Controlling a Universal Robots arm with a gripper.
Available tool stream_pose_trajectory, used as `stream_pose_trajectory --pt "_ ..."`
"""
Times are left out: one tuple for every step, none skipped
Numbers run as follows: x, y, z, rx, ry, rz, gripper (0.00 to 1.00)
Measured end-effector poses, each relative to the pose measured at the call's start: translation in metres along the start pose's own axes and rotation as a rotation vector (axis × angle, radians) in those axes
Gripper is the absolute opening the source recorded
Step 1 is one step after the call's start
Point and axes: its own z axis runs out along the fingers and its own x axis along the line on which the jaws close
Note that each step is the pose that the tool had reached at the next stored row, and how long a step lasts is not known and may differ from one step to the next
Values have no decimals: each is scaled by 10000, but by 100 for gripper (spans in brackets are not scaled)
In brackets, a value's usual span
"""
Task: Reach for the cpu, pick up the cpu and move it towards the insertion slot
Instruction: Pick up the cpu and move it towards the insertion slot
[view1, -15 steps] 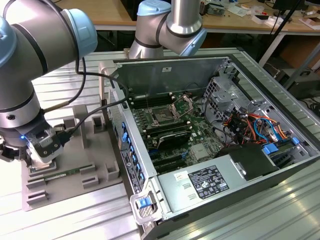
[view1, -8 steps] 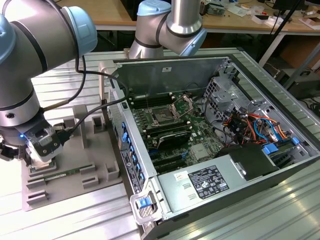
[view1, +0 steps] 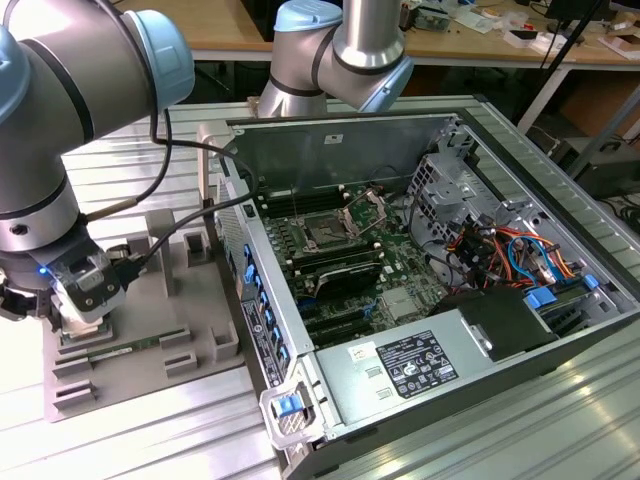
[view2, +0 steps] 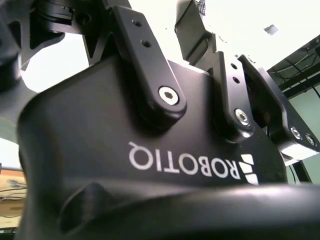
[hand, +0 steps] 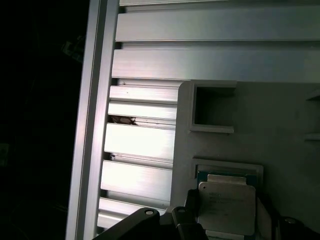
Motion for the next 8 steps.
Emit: stream_pose_trajectory --pt "0 0 -3 0 1 0 54" --pt "0 0 -4 0 1 0 54" --pt "0 1 -4 -2 0 0 54" --pt "0 0 -4 -3 -1 0 54" --pt "0 0 -4 -3 0 0 54" --pt "0 0 -4 -3 1 0 54" --pt "0 0 -4 -3 1 0 54" --pt "0 0 -4 -2 1 0 54"
